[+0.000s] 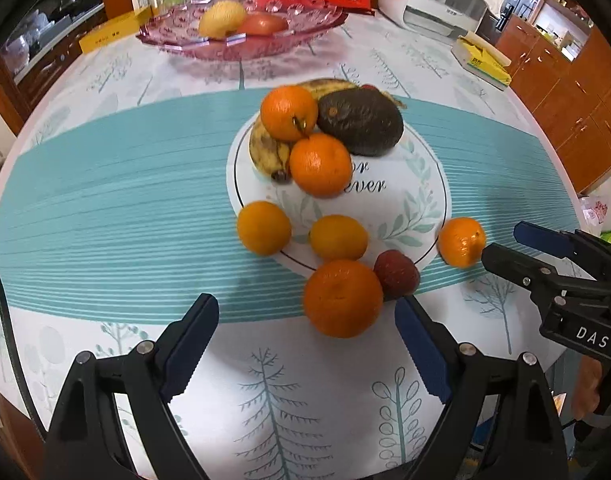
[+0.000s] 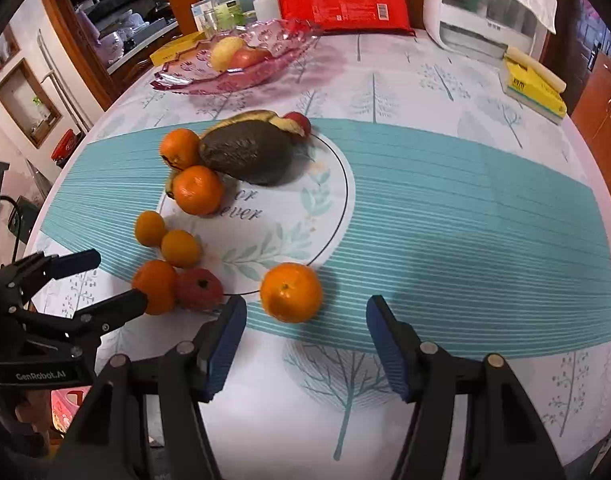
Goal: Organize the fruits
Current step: 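Move both tools back toward the fruit plate over the mandarins, then grasp a mandarin with the left tool while the right tool grasps another mandarin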
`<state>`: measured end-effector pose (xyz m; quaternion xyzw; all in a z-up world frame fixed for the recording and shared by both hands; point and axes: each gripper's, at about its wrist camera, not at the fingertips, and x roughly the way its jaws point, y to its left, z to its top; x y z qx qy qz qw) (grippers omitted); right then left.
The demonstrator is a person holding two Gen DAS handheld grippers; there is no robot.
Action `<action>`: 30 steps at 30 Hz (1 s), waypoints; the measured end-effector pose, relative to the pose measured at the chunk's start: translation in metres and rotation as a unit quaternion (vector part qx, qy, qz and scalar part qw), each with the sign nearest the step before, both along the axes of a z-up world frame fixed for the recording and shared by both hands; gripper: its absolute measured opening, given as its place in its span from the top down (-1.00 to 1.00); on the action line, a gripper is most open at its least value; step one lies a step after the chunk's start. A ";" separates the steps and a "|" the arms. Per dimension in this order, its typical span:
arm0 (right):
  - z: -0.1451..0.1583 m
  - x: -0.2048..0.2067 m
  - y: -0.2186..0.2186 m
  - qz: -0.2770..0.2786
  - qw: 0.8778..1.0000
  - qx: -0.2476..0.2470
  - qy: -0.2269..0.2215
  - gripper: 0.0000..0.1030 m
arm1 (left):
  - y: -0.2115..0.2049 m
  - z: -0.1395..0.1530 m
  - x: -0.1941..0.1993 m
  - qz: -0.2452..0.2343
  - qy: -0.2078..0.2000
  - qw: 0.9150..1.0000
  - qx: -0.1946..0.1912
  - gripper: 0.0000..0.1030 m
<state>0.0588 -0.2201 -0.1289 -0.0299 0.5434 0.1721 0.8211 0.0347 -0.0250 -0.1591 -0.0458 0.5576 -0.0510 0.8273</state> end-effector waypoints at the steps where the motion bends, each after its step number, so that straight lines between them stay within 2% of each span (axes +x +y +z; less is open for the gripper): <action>1: -0.002 0.000 0.000 0.000 1.000 0.001 0.001 -0.22 | -0.001 -0.003 0.000 0.001 0.002 1.000 -0.001 -0.73; 7: -0.012 0.003 0.003 0.005 1.000 0.008 0.011 -0.06 | -0.004 -0.010 0.003 0.002 0.005 1.000 -0.007 -0.73; 10: -0.016 0.005 0.004 0.010 1.000 0.011 0.016 0.04 | -0.005 -0.012 0.005 0.004 0.006 1.000 -0.011 -0.62; 13: -0.019 0.006 0.006 0.011 1.000 0.013 0.020 0.06 | -0.005 -0.015 0.007 0.007 0.010 1.000 -0.015 -0.58; 18: -0.022 0.006 0.009 0.014 1.000 0.012 0.018 0.07 | -0.008 -0.019 0.010 0.002 0.013 1.000 -0.019 -0.38; 23: -0.025 0.007 0.013 0.016 0.999 0.019 0.022 0.20 | -0.008 -0.021 0.010 -0.002 0.013 0.999 -0.031 -0.18; 27: -0.024 0.008 0.015 0.016 1.000 0.014 0.017 0.20 | -0.011 -0.021 0.011 -0.010 0.013 0.999 -0.042 0.06; 30: -0.024 0.008 0.016 0.018 1.000 0.013 0.013 0.20 | -0.016 -0.020 0.010 -0.017 0.011 0.999 -0.039 0.13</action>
